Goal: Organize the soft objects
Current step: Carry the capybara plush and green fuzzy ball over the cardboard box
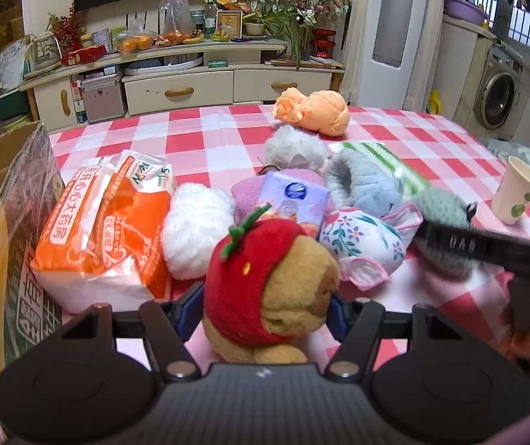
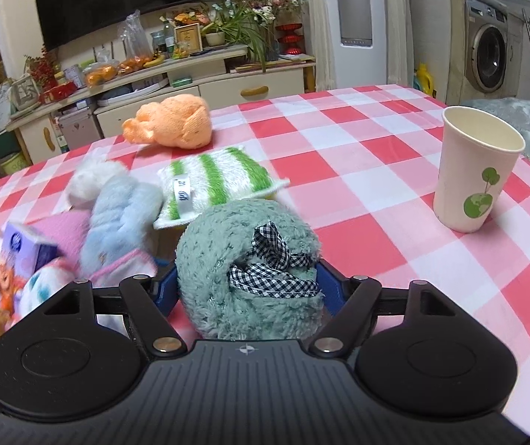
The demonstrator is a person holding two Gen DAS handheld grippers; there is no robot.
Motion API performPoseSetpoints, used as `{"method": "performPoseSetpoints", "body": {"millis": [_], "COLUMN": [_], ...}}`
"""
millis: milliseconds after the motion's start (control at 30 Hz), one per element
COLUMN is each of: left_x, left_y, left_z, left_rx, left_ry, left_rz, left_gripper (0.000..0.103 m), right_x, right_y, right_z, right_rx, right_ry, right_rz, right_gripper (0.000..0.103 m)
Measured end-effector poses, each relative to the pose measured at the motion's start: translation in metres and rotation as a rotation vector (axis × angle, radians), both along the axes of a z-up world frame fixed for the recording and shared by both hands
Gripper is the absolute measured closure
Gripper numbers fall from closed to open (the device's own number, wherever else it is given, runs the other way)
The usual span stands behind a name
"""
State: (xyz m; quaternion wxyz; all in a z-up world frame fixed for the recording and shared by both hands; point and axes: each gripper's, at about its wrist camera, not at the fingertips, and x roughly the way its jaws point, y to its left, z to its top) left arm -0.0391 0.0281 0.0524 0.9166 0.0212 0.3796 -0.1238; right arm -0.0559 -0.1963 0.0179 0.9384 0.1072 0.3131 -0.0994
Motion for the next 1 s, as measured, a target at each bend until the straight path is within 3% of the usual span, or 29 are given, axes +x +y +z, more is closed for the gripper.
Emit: {"method": "performPoseSetpoints", "body": {"millis": [467,1000], "left_x": [-0.016,-0.025], "left_y": [0.016,0.041], "left_z": [0.013,0.028], "left_rx": [-0.061,-0.136], "left_ry": [-0.025,-0.043], "left_rz": [0.005,0.025], "left_gripper": [0.039,0.039], "right_x": [-0.05,-0.076], "right_y": [0.037,0.082], "right_z": [0.002,0.032], "right_rx": [-0.02,-0.116], "right_ry": [-0.01,-0.079], "right_rz": [0.007,0.136], "right_gripper": [0.013,0.013]}}
